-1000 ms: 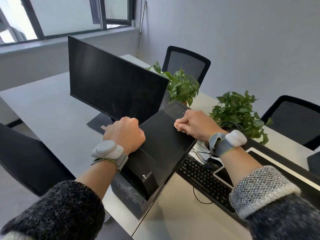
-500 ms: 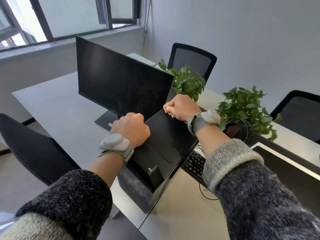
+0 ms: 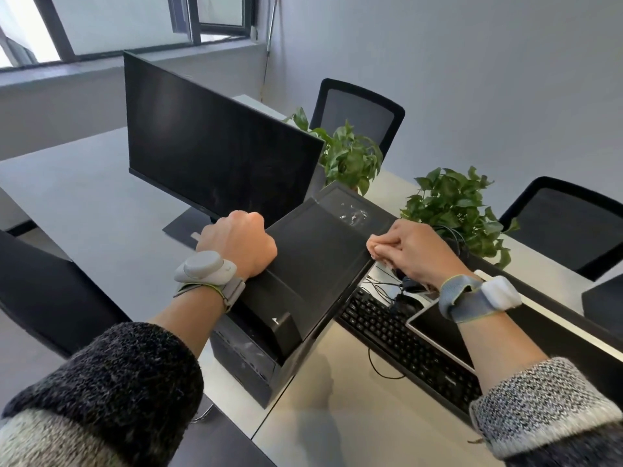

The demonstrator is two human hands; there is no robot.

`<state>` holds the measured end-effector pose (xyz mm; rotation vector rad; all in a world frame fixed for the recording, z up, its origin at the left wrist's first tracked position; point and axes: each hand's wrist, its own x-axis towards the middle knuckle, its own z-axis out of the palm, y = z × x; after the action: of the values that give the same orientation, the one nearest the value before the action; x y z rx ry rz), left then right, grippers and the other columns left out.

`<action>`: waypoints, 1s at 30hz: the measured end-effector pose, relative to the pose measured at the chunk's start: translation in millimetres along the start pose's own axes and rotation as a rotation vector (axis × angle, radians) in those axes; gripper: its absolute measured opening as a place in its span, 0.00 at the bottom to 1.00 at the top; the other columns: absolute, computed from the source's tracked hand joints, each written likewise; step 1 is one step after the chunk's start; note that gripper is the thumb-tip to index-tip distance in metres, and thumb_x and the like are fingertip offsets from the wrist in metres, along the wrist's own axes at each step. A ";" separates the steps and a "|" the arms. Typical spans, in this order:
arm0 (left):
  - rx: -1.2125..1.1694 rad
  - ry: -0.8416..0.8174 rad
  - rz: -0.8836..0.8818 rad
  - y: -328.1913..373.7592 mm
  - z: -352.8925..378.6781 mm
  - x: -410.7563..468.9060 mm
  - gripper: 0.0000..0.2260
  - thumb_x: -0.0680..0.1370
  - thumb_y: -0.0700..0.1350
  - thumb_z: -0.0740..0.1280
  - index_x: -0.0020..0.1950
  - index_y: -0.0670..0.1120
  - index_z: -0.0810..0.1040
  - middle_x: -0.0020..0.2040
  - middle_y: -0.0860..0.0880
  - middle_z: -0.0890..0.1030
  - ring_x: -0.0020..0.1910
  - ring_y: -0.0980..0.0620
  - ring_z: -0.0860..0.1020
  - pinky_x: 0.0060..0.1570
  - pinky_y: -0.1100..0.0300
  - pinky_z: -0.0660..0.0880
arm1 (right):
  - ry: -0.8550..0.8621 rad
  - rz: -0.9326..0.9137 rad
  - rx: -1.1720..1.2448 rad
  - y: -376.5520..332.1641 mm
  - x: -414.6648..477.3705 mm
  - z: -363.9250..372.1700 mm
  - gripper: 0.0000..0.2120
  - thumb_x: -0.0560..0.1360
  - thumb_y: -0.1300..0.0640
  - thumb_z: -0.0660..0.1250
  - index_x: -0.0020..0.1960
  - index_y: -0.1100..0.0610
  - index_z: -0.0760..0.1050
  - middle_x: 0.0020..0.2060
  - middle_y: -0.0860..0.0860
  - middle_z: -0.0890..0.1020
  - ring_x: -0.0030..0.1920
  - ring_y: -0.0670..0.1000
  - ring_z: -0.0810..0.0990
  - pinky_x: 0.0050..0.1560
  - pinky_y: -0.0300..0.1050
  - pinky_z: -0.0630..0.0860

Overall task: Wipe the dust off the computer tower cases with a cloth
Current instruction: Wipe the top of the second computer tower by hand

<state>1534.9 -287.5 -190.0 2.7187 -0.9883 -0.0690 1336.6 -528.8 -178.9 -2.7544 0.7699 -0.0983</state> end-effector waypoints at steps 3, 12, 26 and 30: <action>-0.007 0.006 0.000 -0.3 1.9 0.8 0.10 0.80 0.49 0.62 0.42 0.49 0.79 0.38 0.50 0.79 0.36 0.49 0.78 0.41 0.54 0.79 | -0.025 -0.042 0.018 -14.8 18.0 -0.8 0.07 0.81 0.48 0.72 0.56 0.45 0.88 0.46 0.44 0.81 0.49 0.46 0.82 0.57 0.50 0.79; 0.001 0.050 -0.013 -2.3 3.2 4.1 0.11 0.82 0.50 0.62 0.46 0.49 0.81 0.39 0.52 0.79 0.32 0.54 0.73 0.31 0.61 0.64 | -0.048 -0.030 0.047 -86.7 119.3 17.7 0.13 0.80 0.52 0.70 0.38 0.49 0.86 0.33 0.43 0.85 0.42 0.46 0.85 0.53 0.51 0.83; -0.012 0.033 -0.004 0.7 1.3 3.7 0.11 0.81 0.49 0.61 0.46 0.49 0.81 0.40 0.51 0.79 0.34 0.53 0.76 0.31 0.60 0.66 | 0.011 -0.026 0.009 -75.4 81.8 13.1 0.15 0.83 0.52 0.66 0.40 0.52 0.84 0.33 0.46 0.82 0.40 0.47 0.82 0.44 0.48 0.79; -0.018 -0.007 0.006 -1.2 -0.4 4.7 0.10 0.81 0.50 0.62 0.45 0.49 0.80 0.39 0.51 0.79 0.35 0.52 0.77 0.35 0.58 0.72 | 0.021 -0.009 -0.024 -39.9 38.9 7.6 0.11 0.84 0.47 0.67 0.50 0.48 0.88 0.40 0.46 0.81 0.45 0.50 0.81 0.48 0.50 0.78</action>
<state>1539.3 -289.5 -189.8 2.7012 -0.9932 -0.0862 1390.8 -514.4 -175.2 -2.7839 0.7684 -0.1210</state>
